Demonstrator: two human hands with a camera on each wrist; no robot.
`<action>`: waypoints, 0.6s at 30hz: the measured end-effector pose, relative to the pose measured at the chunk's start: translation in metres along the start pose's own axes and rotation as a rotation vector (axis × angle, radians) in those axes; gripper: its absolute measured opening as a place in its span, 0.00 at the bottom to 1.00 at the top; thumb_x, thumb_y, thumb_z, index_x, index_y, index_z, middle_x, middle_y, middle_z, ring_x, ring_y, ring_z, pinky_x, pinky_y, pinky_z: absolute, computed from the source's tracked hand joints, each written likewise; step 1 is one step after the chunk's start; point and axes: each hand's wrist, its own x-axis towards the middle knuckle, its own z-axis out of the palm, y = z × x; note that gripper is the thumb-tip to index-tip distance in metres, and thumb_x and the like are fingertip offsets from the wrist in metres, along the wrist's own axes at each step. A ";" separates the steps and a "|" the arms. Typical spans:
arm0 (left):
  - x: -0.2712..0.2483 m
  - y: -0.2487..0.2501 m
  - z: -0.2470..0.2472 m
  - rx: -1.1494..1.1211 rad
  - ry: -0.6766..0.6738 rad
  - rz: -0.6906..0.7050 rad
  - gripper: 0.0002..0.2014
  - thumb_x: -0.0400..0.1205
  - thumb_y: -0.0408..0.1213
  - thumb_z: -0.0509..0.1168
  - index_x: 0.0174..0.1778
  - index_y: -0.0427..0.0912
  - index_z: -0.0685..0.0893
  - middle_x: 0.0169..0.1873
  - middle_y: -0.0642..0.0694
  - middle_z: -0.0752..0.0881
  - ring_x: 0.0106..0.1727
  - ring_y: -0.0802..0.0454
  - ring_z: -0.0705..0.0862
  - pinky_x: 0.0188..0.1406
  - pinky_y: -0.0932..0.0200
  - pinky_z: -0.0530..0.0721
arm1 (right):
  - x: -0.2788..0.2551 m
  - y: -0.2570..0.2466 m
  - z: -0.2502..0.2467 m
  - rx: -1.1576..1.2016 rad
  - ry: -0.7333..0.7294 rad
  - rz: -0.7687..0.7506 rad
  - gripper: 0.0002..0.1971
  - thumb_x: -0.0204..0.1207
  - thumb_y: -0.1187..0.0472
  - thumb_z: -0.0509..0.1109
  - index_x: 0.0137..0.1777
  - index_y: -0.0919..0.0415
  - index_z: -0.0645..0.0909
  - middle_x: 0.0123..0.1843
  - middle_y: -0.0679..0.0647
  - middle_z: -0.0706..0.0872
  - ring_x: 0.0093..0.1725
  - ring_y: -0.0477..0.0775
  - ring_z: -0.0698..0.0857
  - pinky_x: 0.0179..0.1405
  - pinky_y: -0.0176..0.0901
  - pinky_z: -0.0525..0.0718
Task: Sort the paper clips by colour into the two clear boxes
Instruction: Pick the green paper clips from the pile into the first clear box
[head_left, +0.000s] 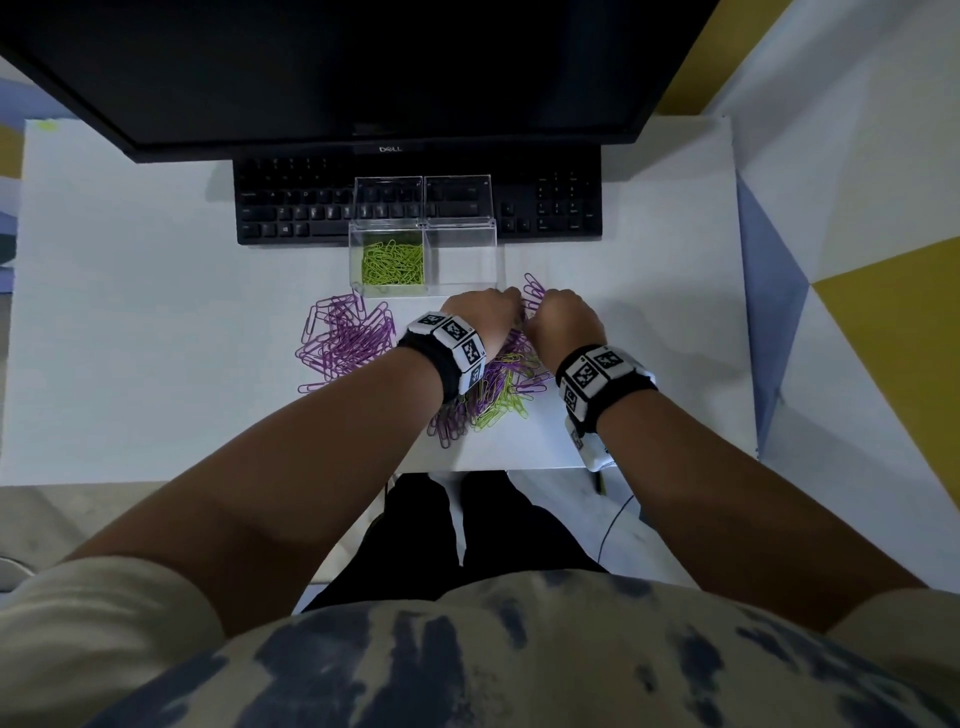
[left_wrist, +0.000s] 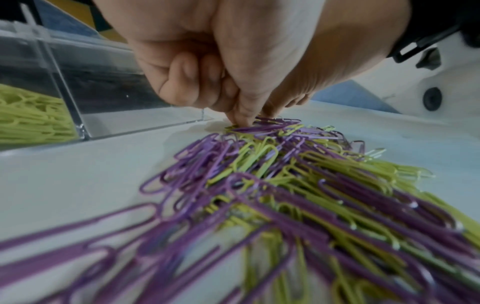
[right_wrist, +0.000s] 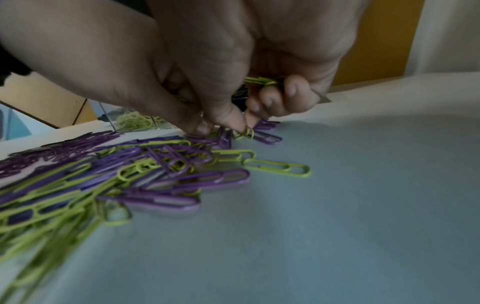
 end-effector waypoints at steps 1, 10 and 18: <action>-0.001 -0.001 0.001 0.006 -0.007 -0.005 0.12 0.82 0.30 0.58 0.62 0.37 0.72 0.51 0.37 0.84 0.50 0.36 0.85 0.36 0.51 0.75 | 0.000 0.001 0.000 0.025 -0.011 0.000 0.15 0.76 0.58 0.66 0.49 0.72 0.79 0.51 0.68 0.83 0.50 0.67 0.84 0.41 0.47 0.76; -0.007 -0.018 0.010 -0.142 -0.046 -0.032 0.12 0.85 0.41 0.56 0.60 0.38 0.73 0.51 0.41 0.86 0.48 0.40 0.86 0.44 0.50 0.84 | 0.006 0.024 -0.017 0.596 -0.093 0.185 0.10 0.66 0.59 0.68 0.31 0.66 0.81 0.29 0.58 0.82 0.31 0.54 0.76 0.36 0.46 0.75; -0.007 -0.016 0.011 0.041 -0.056 -0.059 0.12 0.85 0.35 0.54 0.62 0.35 0.72 0.51 0.38 0.86 0.50 0.38 0.85 0.36 0.51 0.75 | 0.013 0.025 -0.019 0.622 -0.166 0.190 0.08 0.72 0.62 0.65 0.36 0.64 0.82 0.29 0.56 0.78 0.31 0.53 0.74 0.33 0.42 0.72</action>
